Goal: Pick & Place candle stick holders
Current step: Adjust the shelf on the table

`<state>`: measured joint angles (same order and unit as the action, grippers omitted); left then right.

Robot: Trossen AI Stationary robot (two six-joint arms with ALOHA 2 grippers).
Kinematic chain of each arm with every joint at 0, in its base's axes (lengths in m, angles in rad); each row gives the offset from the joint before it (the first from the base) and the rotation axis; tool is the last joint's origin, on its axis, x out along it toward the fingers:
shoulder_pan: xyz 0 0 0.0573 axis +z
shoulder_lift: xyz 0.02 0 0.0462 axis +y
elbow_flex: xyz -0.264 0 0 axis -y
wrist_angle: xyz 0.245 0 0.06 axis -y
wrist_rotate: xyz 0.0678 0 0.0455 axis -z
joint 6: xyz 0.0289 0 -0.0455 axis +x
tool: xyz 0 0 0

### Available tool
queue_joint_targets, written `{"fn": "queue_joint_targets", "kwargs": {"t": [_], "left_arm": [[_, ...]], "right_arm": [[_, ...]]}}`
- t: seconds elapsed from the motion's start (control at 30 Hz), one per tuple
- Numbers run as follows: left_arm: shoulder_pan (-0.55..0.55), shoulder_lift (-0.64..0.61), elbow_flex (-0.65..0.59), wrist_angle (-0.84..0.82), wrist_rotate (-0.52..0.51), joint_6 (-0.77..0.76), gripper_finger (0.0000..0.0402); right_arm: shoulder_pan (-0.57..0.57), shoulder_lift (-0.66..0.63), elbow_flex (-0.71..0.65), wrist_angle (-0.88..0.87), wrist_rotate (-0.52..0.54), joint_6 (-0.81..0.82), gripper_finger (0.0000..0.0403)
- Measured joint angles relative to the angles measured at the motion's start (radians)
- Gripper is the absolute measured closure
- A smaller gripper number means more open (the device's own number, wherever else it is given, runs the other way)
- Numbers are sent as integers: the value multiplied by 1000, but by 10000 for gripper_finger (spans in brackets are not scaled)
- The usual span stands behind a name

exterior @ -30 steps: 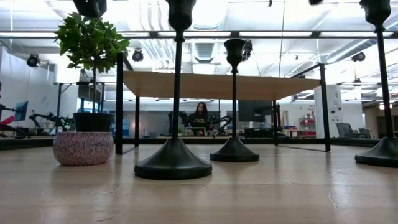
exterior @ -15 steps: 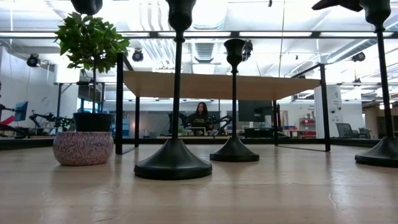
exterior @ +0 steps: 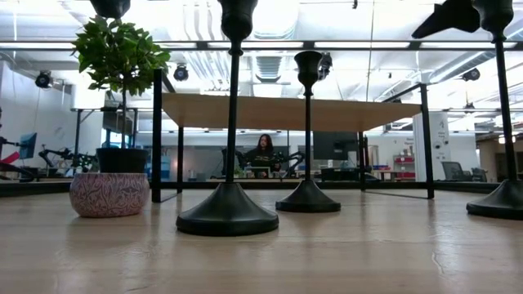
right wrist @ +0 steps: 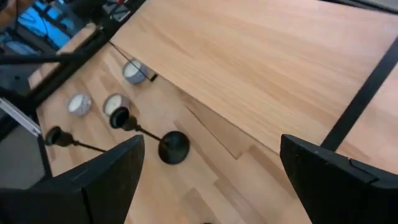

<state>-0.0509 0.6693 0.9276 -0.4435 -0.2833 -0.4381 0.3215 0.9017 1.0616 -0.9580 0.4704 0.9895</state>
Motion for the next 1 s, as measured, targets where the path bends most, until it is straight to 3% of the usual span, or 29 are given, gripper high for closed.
{"fn": "queue_joint_targets", "kwargs": {"t": [0.37,0.7,1.0], "left_arm": [[0,0,0,-1,-7,7,252],[0,0,0,-9,-19,23,252],[0,0,0,-24,-32,35,252]], "right_arm": [[-116,-4,47,-11,3,-90,41],[-182,-79,37,-135,2,2,143],[-185,-79,11,-167,-6,-22,174]]}}
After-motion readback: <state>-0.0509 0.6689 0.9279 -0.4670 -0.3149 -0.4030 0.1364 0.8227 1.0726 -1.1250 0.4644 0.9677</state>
